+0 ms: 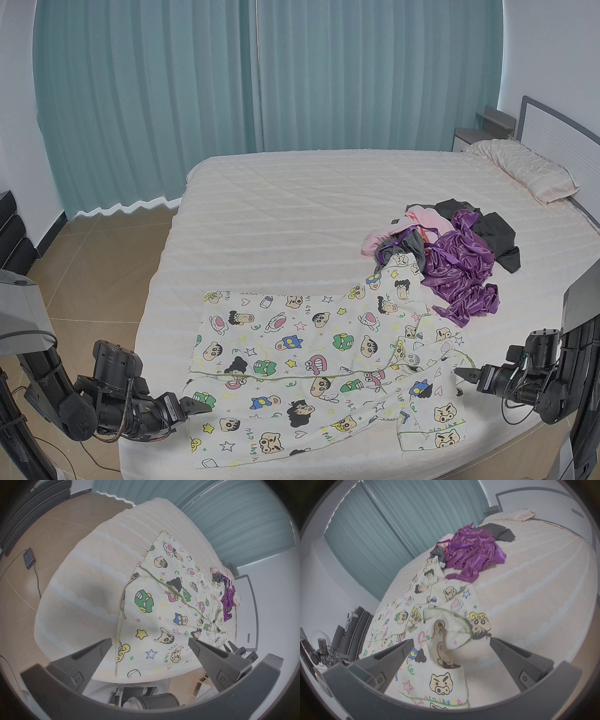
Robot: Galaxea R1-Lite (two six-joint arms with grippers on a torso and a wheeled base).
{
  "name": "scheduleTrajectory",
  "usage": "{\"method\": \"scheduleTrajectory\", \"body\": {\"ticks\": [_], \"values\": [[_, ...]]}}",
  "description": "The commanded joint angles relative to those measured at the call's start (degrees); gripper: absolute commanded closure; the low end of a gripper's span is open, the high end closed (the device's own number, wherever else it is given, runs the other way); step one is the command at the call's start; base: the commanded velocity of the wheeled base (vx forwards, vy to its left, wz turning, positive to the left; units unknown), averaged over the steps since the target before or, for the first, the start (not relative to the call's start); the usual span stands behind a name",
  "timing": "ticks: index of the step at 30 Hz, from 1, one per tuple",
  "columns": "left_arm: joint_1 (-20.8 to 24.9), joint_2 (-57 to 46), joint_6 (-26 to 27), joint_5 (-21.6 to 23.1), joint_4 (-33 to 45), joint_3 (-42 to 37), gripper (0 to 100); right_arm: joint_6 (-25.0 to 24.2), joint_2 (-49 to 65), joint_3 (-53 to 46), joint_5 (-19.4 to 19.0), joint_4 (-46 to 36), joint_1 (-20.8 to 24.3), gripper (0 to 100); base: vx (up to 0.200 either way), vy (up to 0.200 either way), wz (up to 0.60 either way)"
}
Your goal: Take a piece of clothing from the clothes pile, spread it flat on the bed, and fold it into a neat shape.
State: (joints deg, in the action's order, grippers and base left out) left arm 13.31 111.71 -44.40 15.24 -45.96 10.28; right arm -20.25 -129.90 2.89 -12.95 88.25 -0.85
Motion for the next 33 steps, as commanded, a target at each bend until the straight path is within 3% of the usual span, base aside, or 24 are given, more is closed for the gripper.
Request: {"method": "scheduleTrajectory", "body": {"ticks": [1,12,16,23,33], "values": [[0.0,-0.1,-0.2,0.1,0.0,-0.1,0,-0.8,3.5,-2.9,-1.0,1.3,-3.4,0,0.0,0.0,0.0],[0.0,-0.4,-0.3,0.1,0.0,-0.2,0,1.5,9.1,-2.9,-3.0,-14.9,2.8,0,0.0,0.0,0.0],[0.0,-0.4,-0.3,0.1,0.0,-0.2,0,4.3,8.6,-2.9,-6.1,-22.2,5.1,0,0.0,0.0,0.0],[0.1,-0.2,-0.2,0.1,0.0,-0.2,0,10.6,4.0,-2.9,-6.0,-23.0,5.5,0,0.0,0.0,0.0],[0.0,0.0,-0.2,0.1,0.0,-0.1,0,10.8,0.2,-2.9,-6.0,-22.2,8.5,0,0.0,0.0,0.0]]}}
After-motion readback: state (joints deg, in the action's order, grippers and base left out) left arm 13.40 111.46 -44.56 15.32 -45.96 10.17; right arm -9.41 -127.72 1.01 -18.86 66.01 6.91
